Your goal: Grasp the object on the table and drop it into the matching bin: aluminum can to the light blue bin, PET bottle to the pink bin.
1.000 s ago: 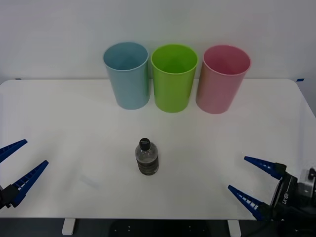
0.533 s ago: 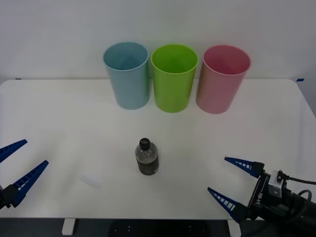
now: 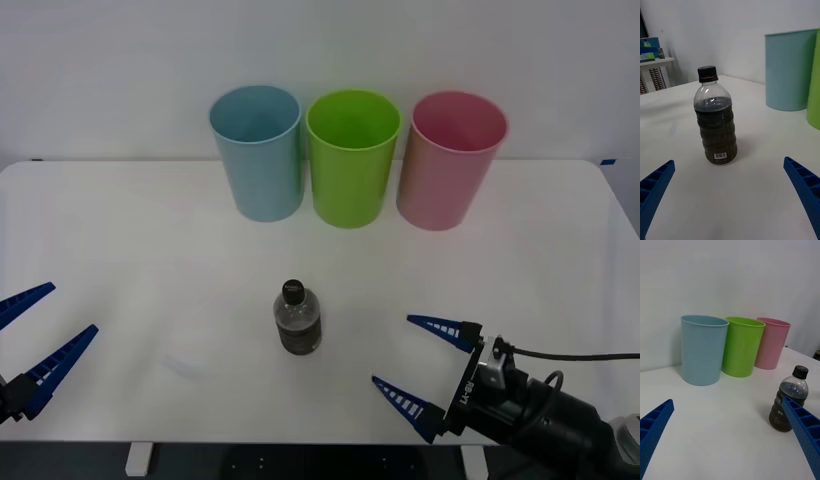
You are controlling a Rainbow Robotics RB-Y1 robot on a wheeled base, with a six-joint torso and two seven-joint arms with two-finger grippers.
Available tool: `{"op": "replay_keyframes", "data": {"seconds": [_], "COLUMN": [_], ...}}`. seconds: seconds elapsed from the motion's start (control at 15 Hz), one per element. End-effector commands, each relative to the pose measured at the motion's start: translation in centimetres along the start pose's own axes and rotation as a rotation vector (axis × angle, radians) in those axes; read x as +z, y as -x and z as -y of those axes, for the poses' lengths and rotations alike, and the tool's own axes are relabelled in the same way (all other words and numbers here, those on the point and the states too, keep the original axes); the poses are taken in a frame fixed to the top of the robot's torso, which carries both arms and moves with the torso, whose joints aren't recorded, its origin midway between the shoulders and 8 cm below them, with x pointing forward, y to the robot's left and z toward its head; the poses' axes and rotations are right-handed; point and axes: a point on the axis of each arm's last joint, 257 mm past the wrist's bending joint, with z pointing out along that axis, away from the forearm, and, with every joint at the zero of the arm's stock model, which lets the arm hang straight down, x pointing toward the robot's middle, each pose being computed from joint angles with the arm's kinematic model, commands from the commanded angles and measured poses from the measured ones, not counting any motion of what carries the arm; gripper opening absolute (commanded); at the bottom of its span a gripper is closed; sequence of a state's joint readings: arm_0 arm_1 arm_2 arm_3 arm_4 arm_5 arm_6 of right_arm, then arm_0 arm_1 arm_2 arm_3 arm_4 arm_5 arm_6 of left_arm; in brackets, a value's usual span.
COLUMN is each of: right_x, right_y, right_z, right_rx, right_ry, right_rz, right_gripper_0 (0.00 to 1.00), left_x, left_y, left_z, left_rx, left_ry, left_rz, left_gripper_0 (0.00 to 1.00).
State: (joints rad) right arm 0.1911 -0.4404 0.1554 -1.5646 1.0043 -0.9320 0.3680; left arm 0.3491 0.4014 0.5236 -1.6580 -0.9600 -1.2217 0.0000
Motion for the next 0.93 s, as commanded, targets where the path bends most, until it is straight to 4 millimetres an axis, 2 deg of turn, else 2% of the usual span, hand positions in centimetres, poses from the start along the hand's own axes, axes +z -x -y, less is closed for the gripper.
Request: {"op": "replay_keyframes", "data": {"seconds": [0.07,0.47,0.93], "right_x": [2.0,5.9,9.2], "right_y": [-0.1,-0.9,-1.0], "right_z": [-0.1,-1.2,-2.0], "right_rx": [-0.028,-0.033,-0.040], "right_ry": [-0.011,-0.040,-0.056], "right_rz": [-0.006,-0.031,-0.052], "right_gripper_0": [1.00,1.00,1.00], "left_x": [0.0,0.0,0.0], "left_y": [0.0,0.0,0.0], "left_z": [0.0,0.0,0.0], "left_rx": [0.000,0.000,0.000], "left_ry": [0.000,0.000,0.000], "left_rz": [0.000,0.000,0.000], "left_gripper_0": [1.00,1.00,1.00]}}
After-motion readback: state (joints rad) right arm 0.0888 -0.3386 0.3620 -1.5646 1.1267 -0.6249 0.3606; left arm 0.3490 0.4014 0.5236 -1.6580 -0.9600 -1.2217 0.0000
